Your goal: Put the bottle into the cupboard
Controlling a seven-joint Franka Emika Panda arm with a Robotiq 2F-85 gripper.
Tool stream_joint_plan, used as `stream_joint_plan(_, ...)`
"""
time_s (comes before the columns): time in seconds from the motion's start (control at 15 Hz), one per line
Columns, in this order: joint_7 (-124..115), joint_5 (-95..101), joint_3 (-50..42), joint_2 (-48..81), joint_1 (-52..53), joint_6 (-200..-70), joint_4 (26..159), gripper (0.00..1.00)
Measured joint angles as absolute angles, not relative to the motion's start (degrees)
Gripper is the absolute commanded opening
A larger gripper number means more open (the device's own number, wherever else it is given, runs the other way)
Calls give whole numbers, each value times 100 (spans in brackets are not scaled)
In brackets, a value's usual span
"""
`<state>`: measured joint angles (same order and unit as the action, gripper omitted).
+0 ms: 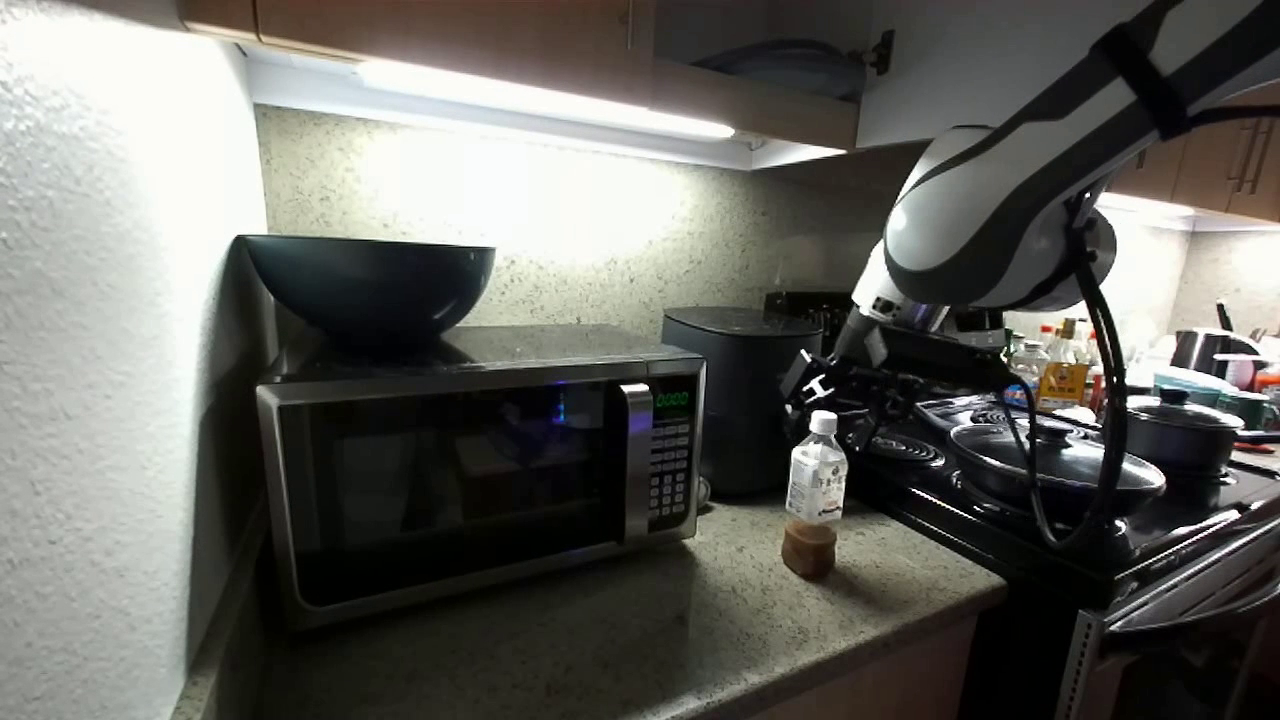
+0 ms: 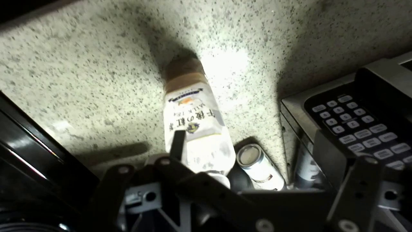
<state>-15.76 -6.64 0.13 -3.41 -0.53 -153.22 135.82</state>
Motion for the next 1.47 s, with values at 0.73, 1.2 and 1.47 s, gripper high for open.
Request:
stream_joint_plan(0.73,-1128,-304,-135,239,-13,-16144,13349,100)
stream_joint_plan(1.2,-1830,569,-428,23,-60,-16126,13264,100)
stream_joint_plan(1.47,-1858,646,-370,89,-43,-15716,13262,100)
